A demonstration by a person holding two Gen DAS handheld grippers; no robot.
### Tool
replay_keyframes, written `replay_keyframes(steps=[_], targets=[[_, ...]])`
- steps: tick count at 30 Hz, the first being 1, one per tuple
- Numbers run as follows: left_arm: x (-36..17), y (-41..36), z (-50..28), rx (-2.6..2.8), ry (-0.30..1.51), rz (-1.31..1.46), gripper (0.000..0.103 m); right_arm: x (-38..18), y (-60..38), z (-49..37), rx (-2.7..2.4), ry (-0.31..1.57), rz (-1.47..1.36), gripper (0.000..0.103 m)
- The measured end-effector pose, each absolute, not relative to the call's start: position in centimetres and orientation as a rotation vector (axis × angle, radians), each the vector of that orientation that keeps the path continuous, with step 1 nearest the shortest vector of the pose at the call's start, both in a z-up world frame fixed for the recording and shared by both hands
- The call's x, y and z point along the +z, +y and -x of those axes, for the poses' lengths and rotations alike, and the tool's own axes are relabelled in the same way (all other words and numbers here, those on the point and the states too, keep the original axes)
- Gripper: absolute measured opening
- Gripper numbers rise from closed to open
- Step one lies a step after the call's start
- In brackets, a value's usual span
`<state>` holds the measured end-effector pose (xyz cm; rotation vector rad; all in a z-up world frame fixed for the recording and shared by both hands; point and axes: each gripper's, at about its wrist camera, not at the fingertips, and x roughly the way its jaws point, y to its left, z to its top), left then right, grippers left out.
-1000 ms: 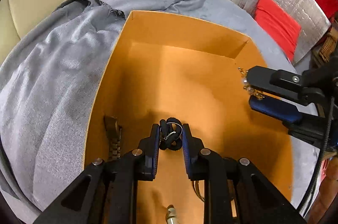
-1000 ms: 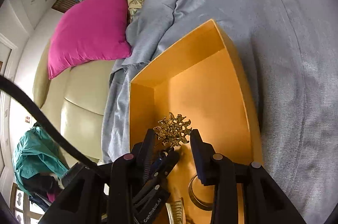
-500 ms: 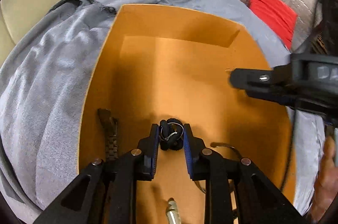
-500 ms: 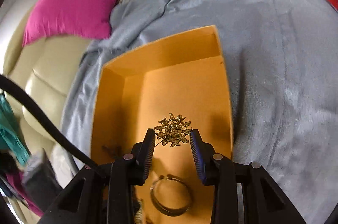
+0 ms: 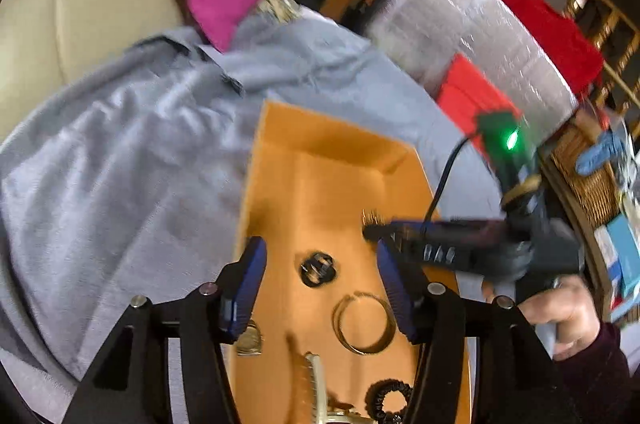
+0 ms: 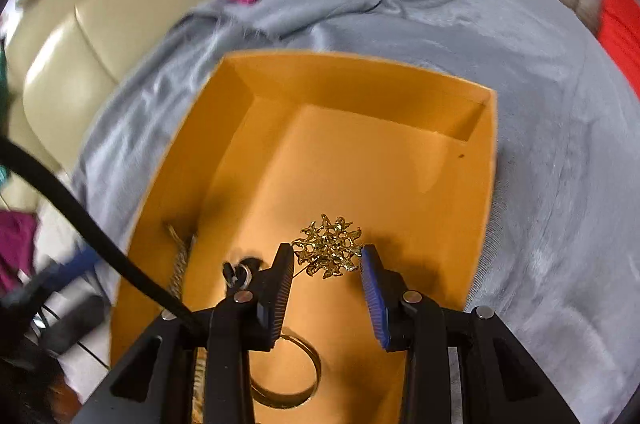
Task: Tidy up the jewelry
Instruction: 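Open the left tool to drop the black clip while right releases the brooch into the box, then move both tools back over the cloth toward the red hair tie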
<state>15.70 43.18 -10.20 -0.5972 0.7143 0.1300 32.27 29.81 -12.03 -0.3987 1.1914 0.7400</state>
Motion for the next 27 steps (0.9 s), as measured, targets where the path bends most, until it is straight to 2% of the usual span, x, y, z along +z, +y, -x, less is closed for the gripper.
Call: replay_keyframes(steps=[7, 13, 15, 21, 27], targets=[[-10.6, 44.4, -14.9, 0.222, 0.711, 0.608, 0.059, -13.7, 31.1, -32.2, 0.642, 1.220, 0.541, 0.038], [-10.5, 44.6, -14.5, 0.247, 0.702, 0.602, 0.059, -13.0, 31.1, -32.7, 0.642, 1.255, 0.495, 0.055], [-10.5, 44.4, -14.6, 0.261, 0.706, 0.593, 0.059, -11.8, 30.1, -32.9, 0.659, 1.243, 0.421, 0.055], [-9.5, 41.7, -15.4, 0.280, 0.702, 0.505, 0.059, -6.9, 23.5, -33.5, 0.680, 1.138, 0.178, 0.055], [-7.6, 35.5, -17.1, 0.235, 0.701, 0.380, 0.060, -3.3, 10.7, -33.2, 0.580, 1.029, -0.025, 0.055]])
